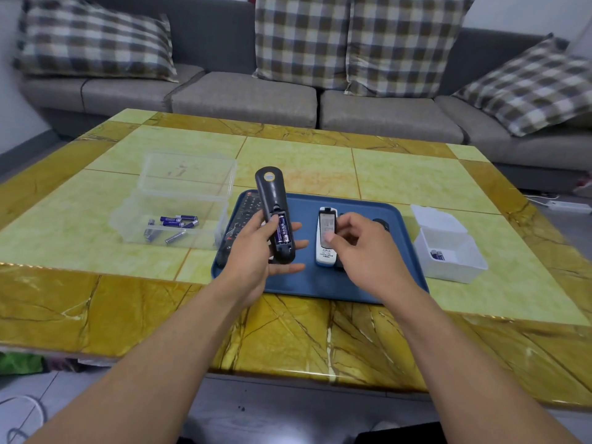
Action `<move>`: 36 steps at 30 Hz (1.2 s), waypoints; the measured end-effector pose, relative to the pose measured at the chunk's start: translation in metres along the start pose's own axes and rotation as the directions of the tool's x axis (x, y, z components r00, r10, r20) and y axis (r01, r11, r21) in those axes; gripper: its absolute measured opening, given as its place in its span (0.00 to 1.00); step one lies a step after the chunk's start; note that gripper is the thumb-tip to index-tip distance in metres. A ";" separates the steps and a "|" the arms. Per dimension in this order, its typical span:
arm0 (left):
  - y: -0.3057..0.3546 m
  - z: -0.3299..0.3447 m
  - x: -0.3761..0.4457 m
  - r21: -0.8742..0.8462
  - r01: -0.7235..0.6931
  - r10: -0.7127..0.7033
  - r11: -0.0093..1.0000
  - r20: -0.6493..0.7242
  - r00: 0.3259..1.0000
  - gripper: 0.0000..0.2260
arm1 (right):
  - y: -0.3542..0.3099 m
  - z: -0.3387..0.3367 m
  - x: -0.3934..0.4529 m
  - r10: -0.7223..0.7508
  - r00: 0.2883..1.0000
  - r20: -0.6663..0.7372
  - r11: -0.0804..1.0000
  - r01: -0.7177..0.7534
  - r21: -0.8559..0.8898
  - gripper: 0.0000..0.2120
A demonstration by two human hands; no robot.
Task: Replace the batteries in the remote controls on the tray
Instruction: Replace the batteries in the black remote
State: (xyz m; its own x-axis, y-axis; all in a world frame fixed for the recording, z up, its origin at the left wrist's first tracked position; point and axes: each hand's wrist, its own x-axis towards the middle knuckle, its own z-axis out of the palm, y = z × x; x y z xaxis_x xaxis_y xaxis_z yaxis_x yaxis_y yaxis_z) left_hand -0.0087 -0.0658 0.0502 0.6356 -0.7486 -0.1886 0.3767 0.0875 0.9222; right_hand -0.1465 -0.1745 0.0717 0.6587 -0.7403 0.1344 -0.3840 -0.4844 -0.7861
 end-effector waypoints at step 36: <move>-0.005 0.012 -0.012 0.023 0.047 -0.049 0.999 0.090 0.995 0.14 | -0.005 0.005 -0.008 -0.217 0.972 0.095 0.901 0.236 -0.365 0.16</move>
State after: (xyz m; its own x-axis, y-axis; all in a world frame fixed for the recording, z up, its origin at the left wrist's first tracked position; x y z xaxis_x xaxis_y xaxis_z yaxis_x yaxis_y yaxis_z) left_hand -0.0264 -0.0651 0.0520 0.5532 -0.8080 -0.2027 0.3906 0.0367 0.9198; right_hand -0.1465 -0.1636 0.0716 0.7847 -0.5701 0.2435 -0.4261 -0.7813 -0.4561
